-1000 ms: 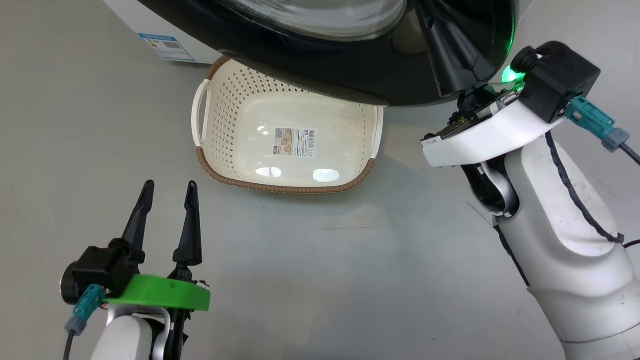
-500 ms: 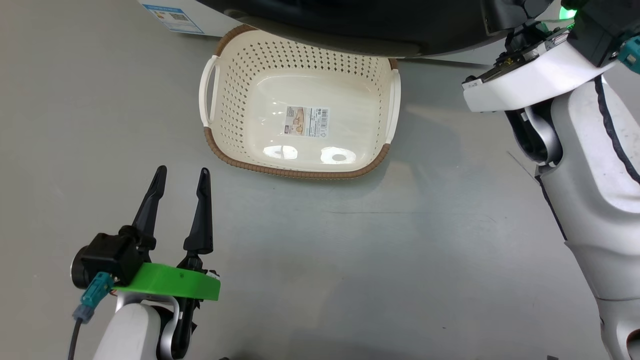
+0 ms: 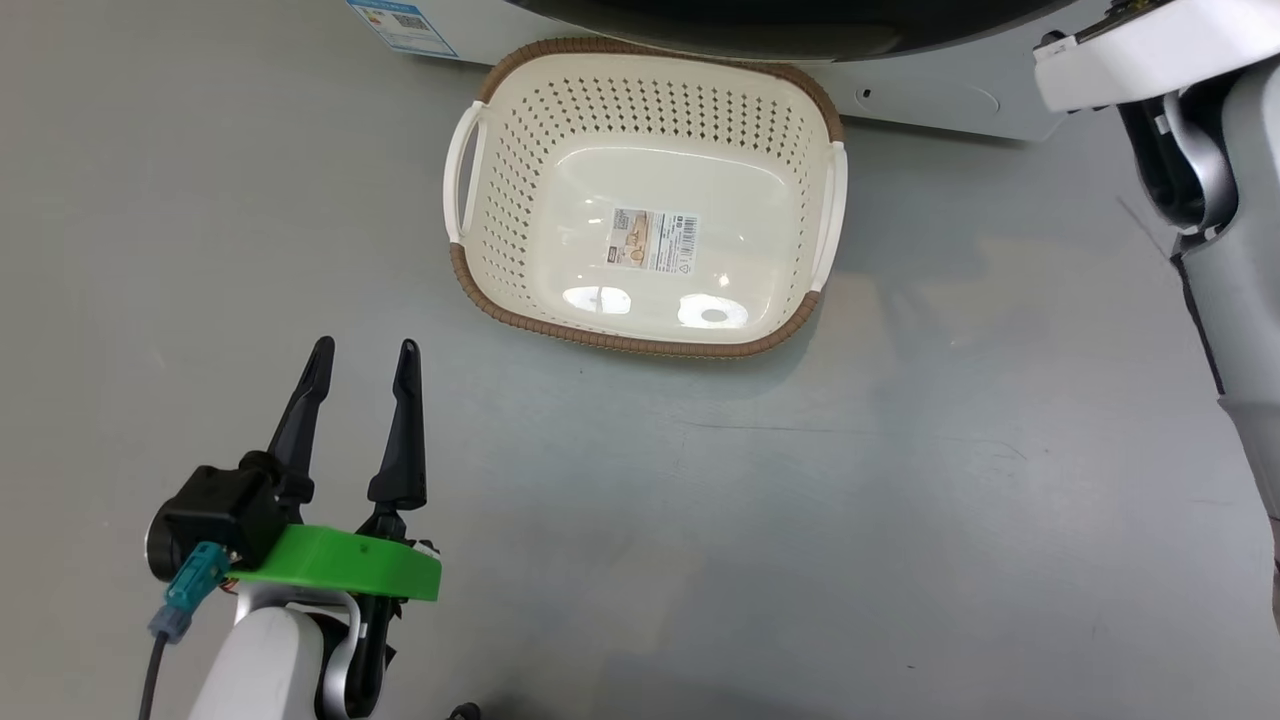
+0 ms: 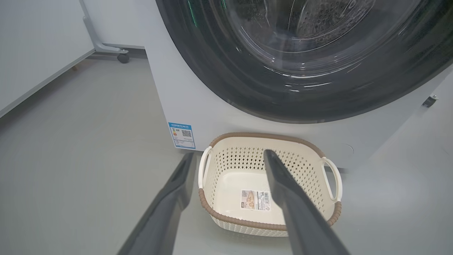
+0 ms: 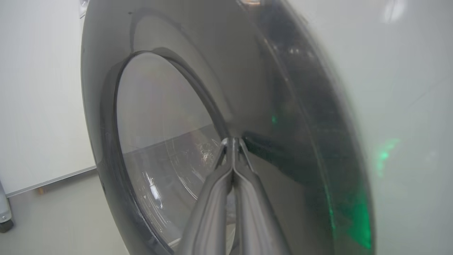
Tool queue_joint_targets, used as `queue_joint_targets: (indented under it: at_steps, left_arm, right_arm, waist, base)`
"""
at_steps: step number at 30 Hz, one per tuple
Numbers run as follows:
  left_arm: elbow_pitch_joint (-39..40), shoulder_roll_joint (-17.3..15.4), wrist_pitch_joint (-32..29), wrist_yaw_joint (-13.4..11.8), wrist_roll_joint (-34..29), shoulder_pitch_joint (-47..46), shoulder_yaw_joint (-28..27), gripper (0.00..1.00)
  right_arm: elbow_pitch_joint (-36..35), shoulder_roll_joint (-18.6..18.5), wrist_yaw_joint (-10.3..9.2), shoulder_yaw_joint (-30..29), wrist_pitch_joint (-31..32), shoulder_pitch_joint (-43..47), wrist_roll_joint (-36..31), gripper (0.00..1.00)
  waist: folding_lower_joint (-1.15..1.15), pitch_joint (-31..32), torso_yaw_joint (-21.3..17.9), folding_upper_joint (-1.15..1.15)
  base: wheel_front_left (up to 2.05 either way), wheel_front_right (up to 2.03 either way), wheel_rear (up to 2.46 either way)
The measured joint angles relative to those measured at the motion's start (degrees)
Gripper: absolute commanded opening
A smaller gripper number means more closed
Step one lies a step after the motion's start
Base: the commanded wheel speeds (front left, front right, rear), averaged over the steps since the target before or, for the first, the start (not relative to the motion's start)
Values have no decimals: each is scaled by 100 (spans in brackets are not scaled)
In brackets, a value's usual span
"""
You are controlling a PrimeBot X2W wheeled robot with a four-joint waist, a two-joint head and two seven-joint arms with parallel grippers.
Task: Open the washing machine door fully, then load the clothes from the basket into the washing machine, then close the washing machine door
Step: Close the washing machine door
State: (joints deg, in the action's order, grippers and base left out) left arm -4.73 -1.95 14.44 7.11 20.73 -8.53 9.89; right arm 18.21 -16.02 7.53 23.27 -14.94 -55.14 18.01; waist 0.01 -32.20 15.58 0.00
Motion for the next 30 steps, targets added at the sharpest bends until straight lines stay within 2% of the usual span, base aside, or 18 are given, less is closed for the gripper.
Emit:
queue_joint_targets:
  at_steps: [13, 21, 23, 24, 25, 27, 30]
  left_arm:
    - [-20, 7, 0, 0, 59, 0, -57, 100]
    - [-67, 9, 0, 0, 208, -3, -110, 100]
    - [-110, 10, 0, 0, 227, -3, -209, 100]
    - [-144, 10, 0, 0, 236, -3, -245, 100]
    - [-171, 10, 0, 0, 257, -3, -281, 100]
    - [-191, 11, 0, 0, 282, -3, -352, 100]
    - [-229, 11, 0, 0, 352, -1, -479, 100]
  right_arm:
    - [271, -37, 48, -214, -4, -92, -9, 0]
    - [44, 121, -3, -176, -4, 415, 26, 0]
    - [-46, 219, -2, -100, -4, 709, 62, 31]
    - [-92, 269, -3, -98, -4, 861, 64, 38]
    - [-136, 297, -3, -69, -4, 1002, 67, 38]
    - [-216, 310, -3, 1, -4, 1261, 71, 49]
    - [-356, 312, -3, 40, -4, 1597, 71, 90]
  waist:
    - [0, 79, 31, 0]
    - [0, 308, -50, 0]
    - [0, 410, -83, 0]
    - [0, 466, -102, 0]
    - [0, 526, -123, 0]
    - [0, 656, -169, 0]
    - [0, 864, -254, 0]
  base:
    - [0, 0, 0]
    - [0, 0, 0]
    - [0, 0, 0]
    - [0, 0, 0]
    - [0, 0, 0]
    - [0, 0, 0]
    - [0, 0, 0]
